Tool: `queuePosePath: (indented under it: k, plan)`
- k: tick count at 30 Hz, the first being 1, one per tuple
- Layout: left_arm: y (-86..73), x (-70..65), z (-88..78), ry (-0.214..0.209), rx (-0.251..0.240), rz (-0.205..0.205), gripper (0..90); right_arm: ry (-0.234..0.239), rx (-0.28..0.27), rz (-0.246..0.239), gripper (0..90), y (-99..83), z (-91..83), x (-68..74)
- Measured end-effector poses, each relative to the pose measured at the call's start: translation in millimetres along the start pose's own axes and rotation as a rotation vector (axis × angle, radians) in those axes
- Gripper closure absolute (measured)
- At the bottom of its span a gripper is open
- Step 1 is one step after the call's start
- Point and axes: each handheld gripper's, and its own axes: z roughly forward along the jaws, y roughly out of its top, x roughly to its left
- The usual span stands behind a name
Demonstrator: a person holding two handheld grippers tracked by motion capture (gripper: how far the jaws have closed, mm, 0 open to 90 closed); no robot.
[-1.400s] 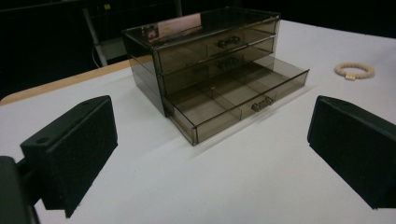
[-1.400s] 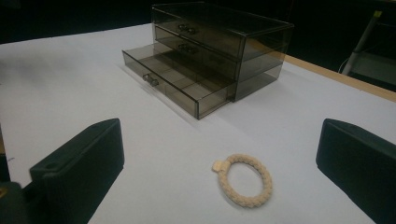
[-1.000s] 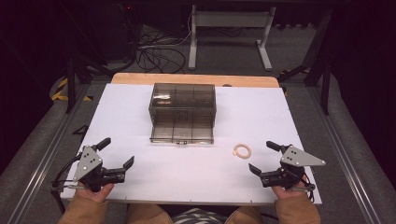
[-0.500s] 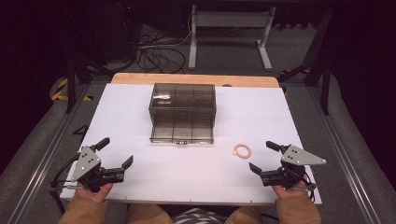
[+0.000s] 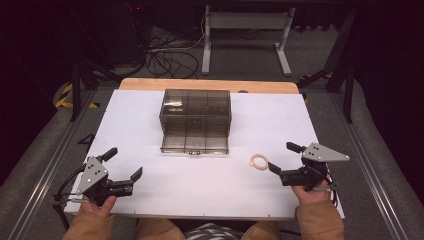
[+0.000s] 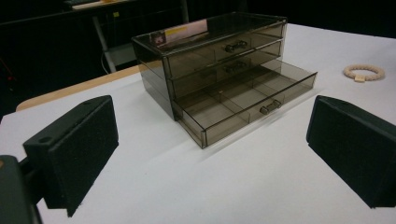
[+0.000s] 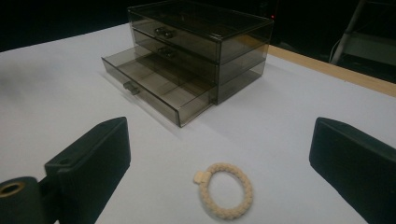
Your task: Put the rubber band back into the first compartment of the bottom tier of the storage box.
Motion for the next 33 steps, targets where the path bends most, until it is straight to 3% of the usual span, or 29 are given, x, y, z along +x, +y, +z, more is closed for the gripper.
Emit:
queuePosePath:
  k: [15, 26, 33]
  plan:
    - [-0.2, 0.1, 0.3, 0.008, 0.002, 0.003, 2.3, -0.008, 0.024, 0.041, 6.4, 16.7, 13.8, -16.3]
    - [0.2, -0.1, 0.1, 0.012, 0.007, 0.011, 2.3, -0.031, 0.049, 0.021, 6.8, 24.1, 29.8, -24.8]
    - [0.0, -0.1, 0.1, 0.012, 0.008, 0.012, 2.3, -0.033, 0.046, 0.035, 6.9, 28.0, 40.3, -33.1]
